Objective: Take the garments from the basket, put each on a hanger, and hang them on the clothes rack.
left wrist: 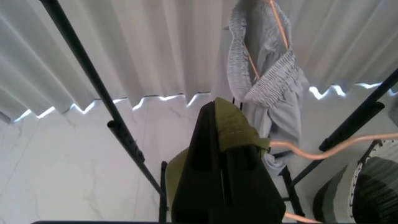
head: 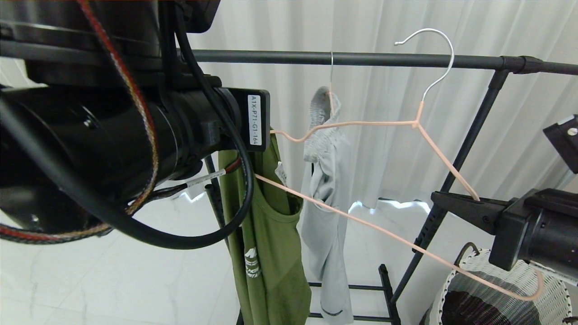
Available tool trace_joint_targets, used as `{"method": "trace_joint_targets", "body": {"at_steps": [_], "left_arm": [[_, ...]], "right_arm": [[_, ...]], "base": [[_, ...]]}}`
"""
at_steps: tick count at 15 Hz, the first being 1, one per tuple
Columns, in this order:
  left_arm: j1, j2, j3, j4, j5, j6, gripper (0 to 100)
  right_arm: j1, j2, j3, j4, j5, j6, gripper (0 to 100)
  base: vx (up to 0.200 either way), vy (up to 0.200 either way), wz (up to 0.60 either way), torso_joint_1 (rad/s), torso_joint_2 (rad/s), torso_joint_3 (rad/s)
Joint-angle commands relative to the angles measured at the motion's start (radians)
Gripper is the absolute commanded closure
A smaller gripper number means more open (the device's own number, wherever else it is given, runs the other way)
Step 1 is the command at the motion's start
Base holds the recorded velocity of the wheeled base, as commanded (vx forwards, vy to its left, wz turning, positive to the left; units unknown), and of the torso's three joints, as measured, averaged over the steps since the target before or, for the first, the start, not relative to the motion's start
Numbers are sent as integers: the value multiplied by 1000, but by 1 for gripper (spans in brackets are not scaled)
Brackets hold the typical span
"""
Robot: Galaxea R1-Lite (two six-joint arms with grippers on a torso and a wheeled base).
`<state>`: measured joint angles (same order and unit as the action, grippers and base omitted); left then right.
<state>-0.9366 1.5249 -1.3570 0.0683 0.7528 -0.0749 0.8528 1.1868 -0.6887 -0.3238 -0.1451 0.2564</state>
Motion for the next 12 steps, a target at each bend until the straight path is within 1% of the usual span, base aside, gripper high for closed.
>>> {"method": "trace_joint_targets", "body": {"at_steps": [1,2,3,5,7,9,12], "left_arm": [[-7,3,12,1,0,0,100],[-7,3,12,1,0,0,100],[-7,-2,1,1,0,1,100],[-7,-20,16,2,0,4,100],[-8,-31,67,2,0,3,100],[-19,-26,70,2,0,3,100],[-48,6,64,-1,-3,-5,100]], "right_arm": [[-1,0,0,-1,-2,0,100],[-6,0,0,-1,-2,0,100],[-26,0,3,-1,-19,0,100],[-49,2,0,-1,-31,0,100],[-54,0,-2,-3,-31,0,100],[-61,-3,-5,-4,-33,0,100],[-52,-1,-5,-57,-17,-5,100]], "base": [[0,0,0,0,0,0],[0,0,0,0,0,0],[0,0,0,0,0,0],[0,0,0,0,0,0],[0,0,0,0,0,0],[0,0,0,0,0,0],[0,0,0,0,0,0]]}}
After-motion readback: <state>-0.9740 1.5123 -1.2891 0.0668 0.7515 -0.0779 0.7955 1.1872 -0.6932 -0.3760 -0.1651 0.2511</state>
